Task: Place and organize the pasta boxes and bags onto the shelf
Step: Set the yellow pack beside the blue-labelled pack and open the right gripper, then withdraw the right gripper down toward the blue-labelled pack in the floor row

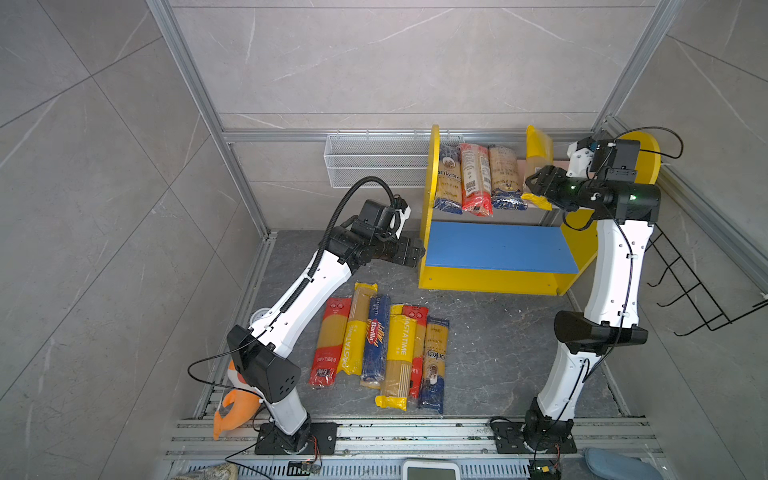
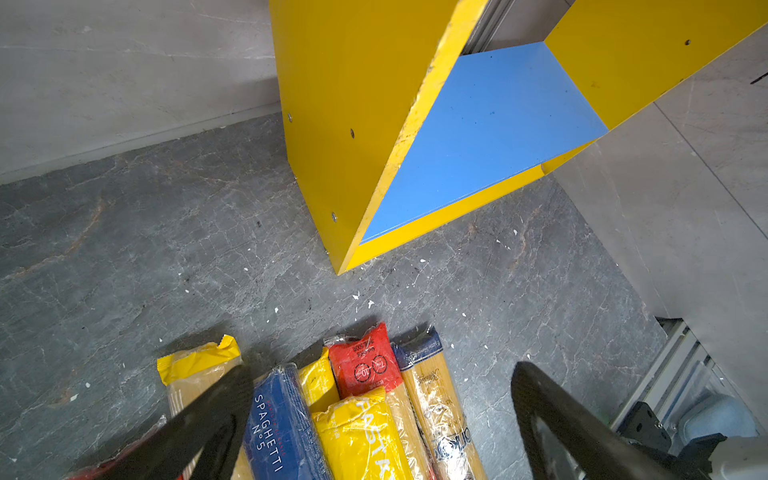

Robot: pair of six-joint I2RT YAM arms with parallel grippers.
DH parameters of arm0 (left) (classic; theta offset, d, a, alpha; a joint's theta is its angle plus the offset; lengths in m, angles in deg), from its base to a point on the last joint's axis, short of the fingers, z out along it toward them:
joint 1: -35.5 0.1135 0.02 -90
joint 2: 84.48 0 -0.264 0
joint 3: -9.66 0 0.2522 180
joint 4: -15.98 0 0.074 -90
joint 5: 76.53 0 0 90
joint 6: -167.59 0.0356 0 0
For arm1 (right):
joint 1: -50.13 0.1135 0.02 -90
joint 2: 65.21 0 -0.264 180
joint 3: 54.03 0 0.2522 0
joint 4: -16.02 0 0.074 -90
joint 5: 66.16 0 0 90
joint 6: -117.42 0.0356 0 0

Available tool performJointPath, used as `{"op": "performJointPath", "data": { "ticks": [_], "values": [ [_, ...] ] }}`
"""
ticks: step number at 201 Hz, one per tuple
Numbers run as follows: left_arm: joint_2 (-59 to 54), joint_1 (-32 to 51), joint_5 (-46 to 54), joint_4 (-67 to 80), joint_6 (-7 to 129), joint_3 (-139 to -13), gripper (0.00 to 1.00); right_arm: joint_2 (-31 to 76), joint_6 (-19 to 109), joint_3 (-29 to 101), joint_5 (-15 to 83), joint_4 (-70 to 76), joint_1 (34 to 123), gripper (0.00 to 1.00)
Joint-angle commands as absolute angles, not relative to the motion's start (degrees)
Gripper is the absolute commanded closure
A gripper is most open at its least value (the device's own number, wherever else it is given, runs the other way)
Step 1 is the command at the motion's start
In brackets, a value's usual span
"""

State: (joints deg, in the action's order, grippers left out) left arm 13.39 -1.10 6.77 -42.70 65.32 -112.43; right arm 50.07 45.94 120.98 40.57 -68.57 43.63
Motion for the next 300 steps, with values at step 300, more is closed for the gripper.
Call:
{"op": "performJointPath", "data": {
  "ticks": [300],
  "values": [
    [-30.1,-18.5,26.5,-39.6,43.5,-66.0,0.00,-2.8,66.4,47.6,20.8,-67.4,88.4,0.02]
  ]
}}
